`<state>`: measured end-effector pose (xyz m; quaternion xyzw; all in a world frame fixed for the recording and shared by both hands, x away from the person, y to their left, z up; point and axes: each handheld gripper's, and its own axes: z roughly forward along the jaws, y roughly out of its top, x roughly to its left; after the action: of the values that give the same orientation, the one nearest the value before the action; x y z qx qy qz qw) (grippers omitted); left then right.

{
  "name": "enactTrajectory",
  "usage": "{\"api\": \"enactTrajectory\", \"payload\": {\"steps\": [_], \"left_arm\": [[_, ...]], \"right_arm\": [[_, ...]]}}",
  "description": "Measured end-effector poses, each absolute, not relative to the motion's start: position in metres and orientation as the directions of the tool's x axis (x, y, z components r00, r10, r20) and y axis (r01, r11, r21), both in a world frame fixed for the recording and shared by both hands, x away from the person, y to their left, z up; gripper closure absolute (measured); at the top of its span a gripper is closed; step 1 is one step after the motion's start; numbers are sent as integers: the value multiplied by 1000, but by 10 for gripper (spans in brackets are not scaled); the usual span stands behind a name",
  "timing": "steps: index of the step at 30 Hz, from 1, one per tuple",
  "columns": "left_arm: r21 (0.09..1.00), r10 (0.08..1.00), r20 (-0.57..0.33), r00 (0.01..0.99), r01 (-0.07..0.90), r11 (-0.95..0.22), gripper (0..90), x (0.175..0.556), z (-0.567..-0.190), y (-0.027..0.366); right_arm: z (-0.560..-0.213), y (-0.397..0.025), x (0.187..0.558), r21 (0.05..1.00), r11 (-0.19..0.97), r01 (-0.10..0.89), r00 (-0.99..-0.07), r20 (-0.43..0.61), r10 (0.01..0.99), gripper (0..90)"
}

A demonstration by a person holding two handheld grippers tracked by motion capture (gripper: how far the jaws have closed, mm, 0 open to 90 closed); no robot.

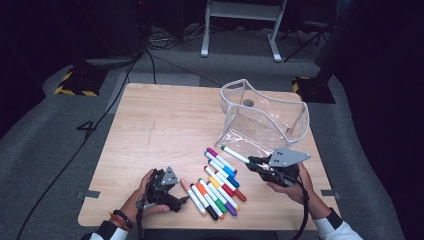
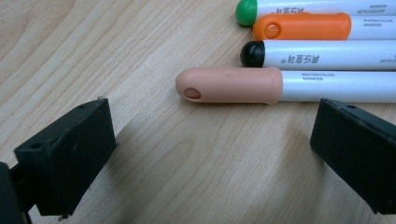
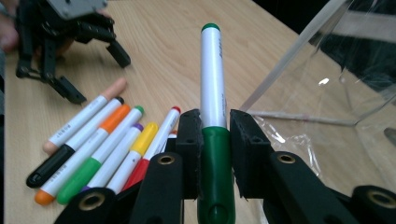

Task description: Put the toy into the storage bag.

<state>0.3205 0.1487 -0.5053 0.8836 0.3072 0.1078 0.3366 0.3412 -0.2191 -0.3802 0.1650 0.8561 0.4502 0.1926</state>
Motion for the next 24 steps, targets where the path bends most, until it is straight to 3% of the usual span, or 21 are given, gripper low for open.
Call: {"api": "enactTrajectory", "payload": {"steps": [14,24], "left_arm": [[661,615,-20,788,472,-583,1,321,-505,149],[661,615,-20,789,471,-583,1,321,-505,149]], "right_arm": [[-307,-237,344,848,530,16,-835,-281,474,749],[-278,-258,388,836,546,55,-767,-315,559,749]]}}
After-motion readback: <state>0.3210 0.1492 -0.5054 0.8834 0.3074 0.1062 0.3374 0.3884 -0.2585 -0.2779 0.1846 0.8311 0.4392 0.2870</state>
